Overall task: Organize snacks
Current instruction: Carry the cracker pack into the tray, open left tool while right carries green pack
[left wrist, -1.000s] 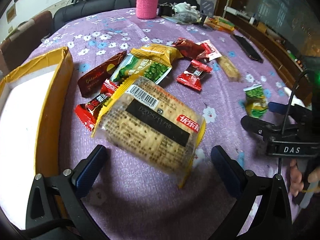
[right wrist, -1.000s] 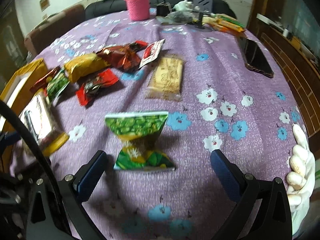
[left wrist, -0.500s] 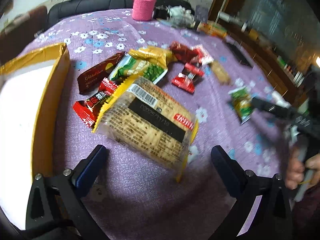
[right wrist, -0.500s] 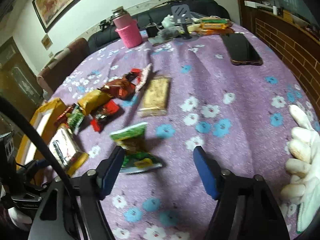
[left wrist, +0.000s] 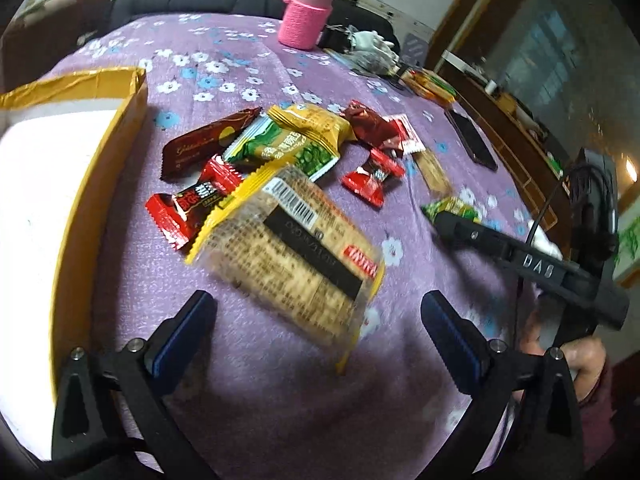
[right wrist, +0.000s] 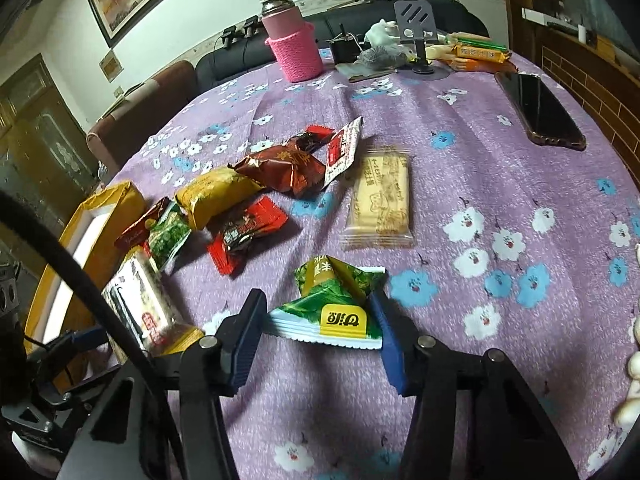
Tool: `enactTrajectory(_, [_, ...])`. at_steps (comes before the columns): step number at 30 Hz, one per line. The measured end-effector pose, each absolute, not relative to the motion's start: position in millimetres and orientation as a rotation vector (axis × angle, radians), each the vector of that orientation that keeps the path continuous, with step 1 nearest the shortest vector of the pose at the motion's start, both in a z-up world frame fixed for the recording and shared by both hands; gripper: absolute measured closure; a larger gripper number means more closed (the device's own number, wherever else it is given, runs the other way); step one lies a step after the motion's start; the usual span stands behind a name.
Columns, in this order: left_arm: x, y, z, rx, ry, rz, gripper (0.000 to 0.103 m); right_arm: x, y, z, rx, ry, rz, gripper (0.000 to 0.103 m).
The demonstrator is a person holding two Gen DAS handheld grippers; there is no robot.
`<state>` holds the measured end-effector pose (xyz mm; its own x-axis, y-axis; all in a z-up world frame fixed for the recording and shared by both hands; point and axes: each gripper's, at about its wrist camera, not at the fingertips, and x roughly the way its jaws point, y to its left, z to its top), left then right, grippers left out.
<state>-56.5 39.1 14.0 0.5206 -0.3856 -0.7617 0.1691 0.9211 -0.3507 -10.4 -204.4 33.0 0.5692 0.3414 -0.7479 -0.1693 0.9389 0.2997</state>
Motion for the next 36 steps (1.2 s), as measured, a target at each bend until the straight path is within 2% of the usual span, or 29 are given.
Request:
enactTrajectory(6, [-33,20,14,-0.203,1.023,-0.222,0.0,-9,-206,31,0.231,0.89,0.314,0.048])
enactTrajectory(14, [-14,0,4,-0.04,1.006,-0.039,0.0,-10,-202,31,0.186,0.873,0.307,0.051])
enactTrajectory(15, [-14,1,3,-0.03,0.997,-0.038,0.001,-11,-201,31,0.18,0.87,0.306,0.051])
enactTrajectory(17, [-15,5,5,-0.021,0.982,-0.035,0.012,-11,-202,31,0.178,0.87,0.307,0.051])
enactTrajectory(26, [-30,40,16,-0.186,0.973,-0.103,0.015,-14,-206,33,0.196,0.852,0.309,0.051])
enactTrajectory(36, [-76,81,62,-0.3,0.856,-0.144,0.015,-19,-211,41,0.214,0.793,0.298,0.051])
